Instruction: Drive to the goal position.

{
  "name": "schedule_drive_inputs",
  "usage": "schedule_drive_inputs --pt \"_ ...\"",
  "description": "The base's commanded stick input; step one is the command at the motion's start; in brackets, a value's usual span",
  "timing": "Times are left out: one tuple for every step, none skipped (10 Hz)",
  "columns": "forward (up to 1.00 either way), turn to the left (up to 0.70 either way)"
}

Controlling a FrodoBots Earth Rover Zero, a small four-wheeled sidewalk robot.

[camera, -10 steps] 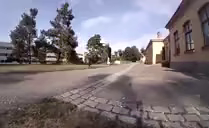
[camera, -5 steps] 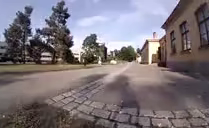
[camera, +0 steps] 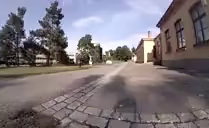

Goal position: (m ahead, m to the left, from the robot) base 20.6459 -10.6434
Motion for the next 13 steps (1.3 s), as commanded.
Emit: schedule_drive_inputs --pt "0.45 -0.27" --pt "0.45 -0.27" --pt "0.45 -0.27" --pt "0.45 -0.27" --pt "0.45 -0.27" --pt "0.45 -0.27" --pt "0.45 -0.27" --pt "0.45 -0.27" --pt "0.45 -0.27" --pt "0.45 -0.27" --pt "0.45 -0.27" --pt "0.45 -0.27" --pt "0.45 -0.27"
